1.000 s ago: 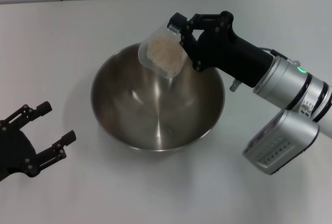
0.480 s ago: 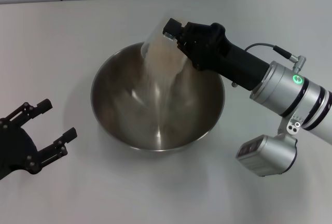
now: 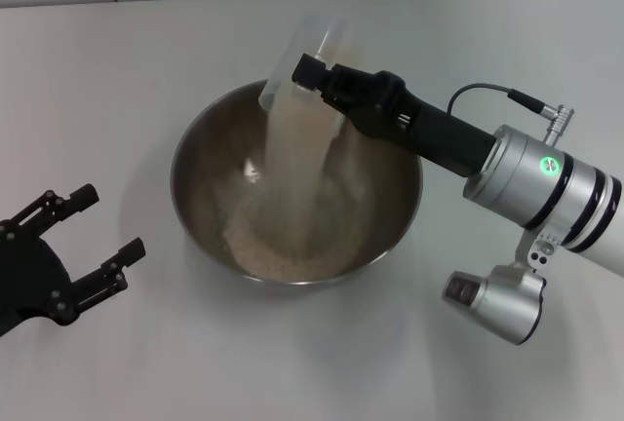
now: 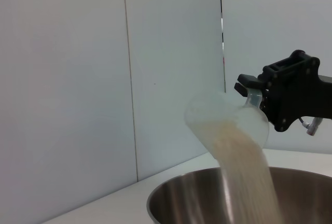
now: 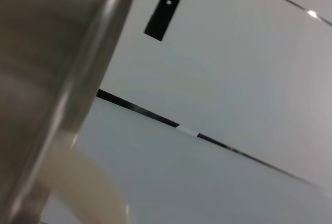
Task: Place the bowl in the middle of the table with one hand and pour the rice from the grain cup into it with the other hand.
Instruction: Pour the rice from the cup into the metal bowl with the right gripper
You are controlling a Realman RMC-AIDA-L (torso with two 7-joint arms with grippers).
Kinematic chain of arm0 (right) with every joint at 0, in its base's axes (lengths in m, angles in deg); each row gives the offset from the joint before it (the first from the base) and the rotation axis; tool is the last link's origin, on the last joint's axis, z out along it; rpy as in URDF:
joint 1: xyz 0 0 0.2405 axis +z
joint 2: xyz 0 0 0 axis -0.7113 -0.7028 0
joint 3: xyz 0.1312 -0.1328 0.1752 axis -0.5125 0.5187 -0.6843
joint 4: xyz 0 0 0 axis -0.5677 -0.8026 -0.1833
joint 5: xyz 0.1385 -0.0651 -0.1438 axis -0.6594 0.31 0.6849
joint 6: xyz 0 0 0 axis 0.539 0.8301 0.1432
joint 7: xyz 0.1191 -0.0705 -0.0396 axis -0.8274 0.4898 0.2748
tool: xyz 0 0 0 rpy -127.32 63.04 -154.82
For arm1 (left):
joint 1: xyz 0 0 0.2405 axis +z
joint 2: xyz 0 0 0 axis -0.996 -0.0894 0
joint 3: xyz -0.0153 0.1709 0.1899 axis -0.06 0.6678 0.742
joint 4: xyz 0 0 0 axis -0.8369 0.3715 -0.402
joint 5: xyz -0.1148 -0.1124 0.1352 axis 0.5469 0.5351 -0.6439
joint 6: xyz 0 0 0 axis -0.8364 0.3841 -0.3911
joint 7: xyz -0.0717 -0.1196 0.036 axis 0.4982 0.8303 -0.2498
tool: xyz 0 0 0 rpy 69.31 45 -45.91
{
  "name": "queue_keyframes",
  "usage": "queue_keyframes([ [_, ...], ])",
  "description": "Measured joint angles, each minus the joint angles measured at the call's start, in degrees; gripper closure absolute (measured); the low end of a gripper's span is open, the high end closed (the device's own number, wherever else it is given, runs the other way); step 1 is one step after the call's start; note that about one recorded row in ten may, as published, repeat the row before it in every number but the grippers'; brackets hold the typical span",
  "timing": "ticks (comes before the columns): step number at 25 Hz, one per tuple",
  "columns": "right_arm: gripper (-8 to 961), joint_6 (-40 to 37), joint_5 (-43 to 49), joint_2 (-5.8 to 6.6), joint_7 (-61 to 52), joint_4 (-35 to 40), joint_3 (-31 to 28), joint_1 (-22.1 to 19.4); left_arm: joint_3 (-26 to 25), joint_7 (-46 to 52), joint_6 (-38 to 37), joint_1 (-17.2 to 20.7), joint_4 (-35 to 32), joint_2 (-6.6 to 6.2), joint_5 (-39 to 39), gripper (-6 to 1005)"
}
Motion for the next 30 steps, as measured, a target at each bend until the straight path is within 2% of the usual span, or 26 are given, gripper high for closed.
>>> queue_keyframes([
  [10, 937, -0.6, 1.4, 0.0, 7.8, 0.4, 0.5, 0.6, -0.1, 0.0, 0.1, -0.1, 0.0, 0.02, 0.0, 214],
  [30, 937, -0.7, 1.5, -0.06, 8.8, 0.4, 0.5, 0.3, -0.1, 0.0, 0.0, 0.1, 0.0, 0.04, 0.0, 214],
])
